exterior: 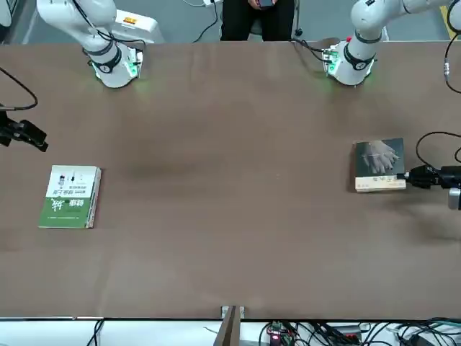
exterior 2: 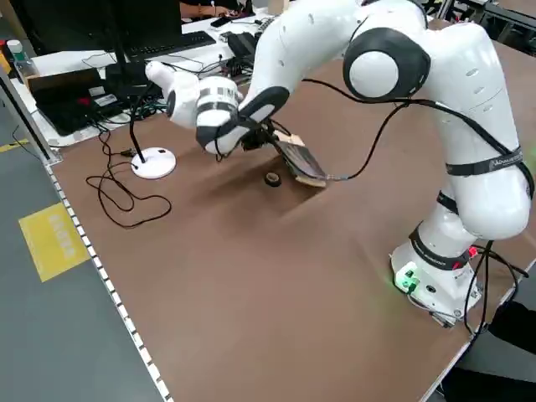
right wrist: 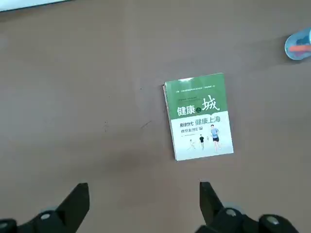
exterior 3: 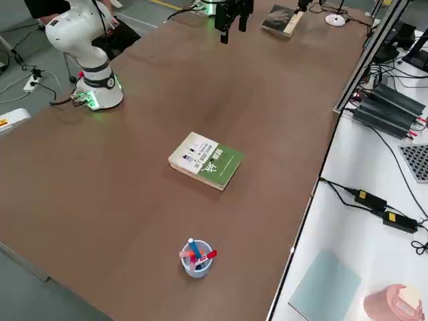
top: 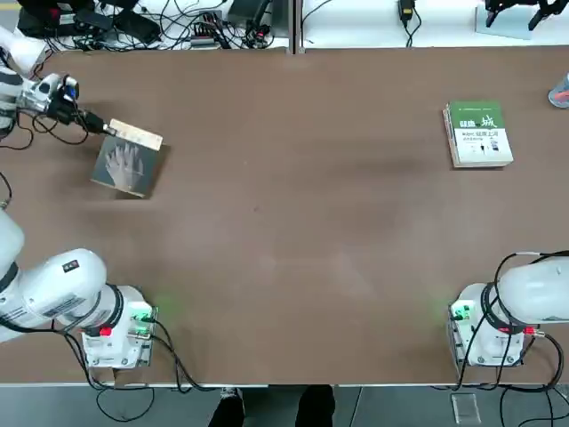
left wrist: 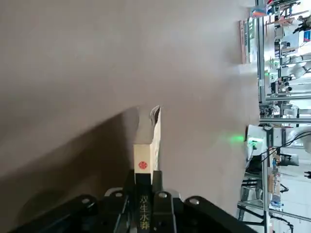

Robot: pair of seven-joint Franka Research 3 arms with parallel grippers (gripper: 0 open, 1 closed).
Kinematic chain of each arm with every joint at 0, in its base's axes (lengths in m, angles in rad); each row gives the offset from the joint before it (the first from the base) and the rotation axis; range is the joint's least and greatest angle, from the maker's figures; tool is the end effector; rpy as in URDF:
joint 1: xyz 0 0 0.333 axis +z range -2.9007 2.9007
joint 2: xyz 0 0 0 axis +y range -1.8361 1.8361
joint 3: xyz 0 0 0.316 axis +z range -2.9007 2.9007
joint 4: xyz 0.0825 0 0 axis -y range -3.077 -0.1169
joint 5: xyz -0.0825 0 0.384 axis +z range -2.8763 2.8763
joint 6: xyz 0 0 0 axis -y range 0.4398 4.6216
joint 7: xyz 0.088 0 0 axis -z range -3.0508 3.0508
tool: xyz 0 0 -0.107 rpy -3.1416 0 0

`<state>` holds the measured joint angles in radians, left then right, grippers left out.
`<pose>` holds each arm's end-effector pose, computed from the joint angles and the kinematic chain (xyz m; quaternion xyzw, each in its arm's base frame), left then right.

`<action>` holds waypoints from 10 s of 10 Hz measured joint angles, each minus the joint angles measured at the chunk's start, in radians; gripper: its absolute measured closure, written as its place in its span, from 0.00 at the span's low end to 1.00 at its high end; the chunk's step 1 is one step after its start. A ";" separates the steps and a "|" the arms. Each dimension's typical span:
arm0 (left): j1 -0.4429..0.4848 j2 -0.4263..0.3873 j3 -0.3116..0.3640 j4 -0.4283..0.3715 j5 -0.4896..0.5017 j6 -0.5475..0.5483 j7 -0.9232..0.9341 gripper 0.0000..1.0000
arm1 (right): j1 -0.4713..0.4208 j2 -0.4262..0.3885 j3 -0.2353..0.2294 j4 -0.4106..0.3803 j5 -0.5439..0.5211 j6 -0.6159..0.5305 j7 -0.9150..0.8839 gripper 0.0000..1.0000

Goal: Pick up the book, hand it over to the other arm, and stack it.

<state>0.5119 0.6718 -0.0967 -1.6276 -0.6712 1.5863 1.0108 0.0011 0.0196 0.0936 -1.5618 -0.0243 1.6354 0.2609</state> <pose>0.5879 0.1938 0.2190 0.8707 -0.1432 -0.0281 0.4697 0.5649 0.0506 0.6237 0.9962 -0.0825 0.0286 0.0063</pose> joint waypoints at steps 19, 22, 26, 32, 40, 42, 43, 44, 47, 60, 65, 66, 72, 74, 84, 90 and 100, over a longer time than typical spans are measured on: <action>-0.005 -0.096 -0.506 0.169 -0.058 0.034 -0.812 0.99 | 0.011 0.000 0.002 0.000 0.001 0.001 0.001 0.00; -0.018 -0.096 -0.605 0.169 -0.058 0.161 -0.905 0.99 | 0.012 0.000 0.001 0.000 0.072 0.008 0.025 0.00; -0.104 -0.103 -0.648 0.173 -0.058 0.293 -1.037 0.99 | 0.004 0.000 -0.005 -0.001 0.245 0.010 0.045 0.00; -0.241 -0.131 -0.653 0.185 -0.058 0.394 -1.156 0.99 | -0.089 0.012 -0.018 -0.113 0.652 0.003 -0.024 0.00; -0.475 -0.124 -0.653 0.193 -0.059 0.703 -1.158 0.99 | -0.154 0.065 -0.029 -0.376 1.073 -0.072 -0.288 0.00; -0.512 -0.104 -0.651 0.206 -0.081 0.750 -1.119 0.99 | -0.169 0.070 -0.030 -0.435 1.146 -0.115 -0.402 0.00; -0.523 -0.086 -0.650 0.218 -0.113 0.758 -1.079 0.99 | -0.174 0.070 -0.031 -0.463 1.159 -0.119 -0.469 0.00; -0.530 -0.065 -0.649 0.231 -0.153 0.763 -1.030 0.99 | -0.176 0.071 -0.034 -0.483 1.165 -0.120 -0.535 0.00; -0.540 -0.016 -0.648 0.252 -0.291 0.774 -0.874 0.99 | -0.178 0.082 -0.048 -0.515 1.216 -0.120 -0.673 0.00; -0.715 0.093 -0.645 0.346 -0.355 0.942 -0.822 0.99 | -0.179 0.174 -0.061 -0.641 1.454 -0.171 -0.903 0.00; -0.755 0.124 -0.644 0.370 -0.355 0.970 -0.802 0.99 | -0.179 0.178 -0.080 -0.649 1.471 -0.141 -0.936 0.00; -0.758 0.127 -0.644 0.372 -0.355 0.972 -0.802 0.99 | -0.179 0.183 -0.084 -0.649 1.476 -0.133 -0.954 0.00; -0.760 0.132 -0.643 0.378 -0.403 0.972 -0.800 0.99 | -0.178 0.213 -0.092 -0.649 1.484 -0.121 -1.004 0.00; -0.763 0.132 -0.643 0.378 -0.404 0.972 -0.800 0.99 | -0.176 0.214 -0.091 -0.649 1.519 -0.125 -0.999 0.00; -0.767 0.134 -0.643 0.378 -0.404 0.973 -0.800 0.99 | -0.106 0.215 -0.086 -0.649 1.627 -0.115 -0.979 0.00; -0.769 0.135 -0.643 0.378 -0.404 0.980 -0.800 0.99 | -0.088 0.222 -0.079 -0.649 1.672 -0.114 -0.977 0.13; -0.769 0.137 -0.639 0.379 -0.404 0.981 -0.800 0.85 | -0.084 0.224 -0.079 -0.649 1.679 -0.113 -0.977 0.85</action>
<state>-0.2567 0.8086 -0.7353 -1.2488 -1.0749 2.5668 0.2108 -0.0832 0.2438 0.0150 -2.2105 1.6542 1.5220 -0.7163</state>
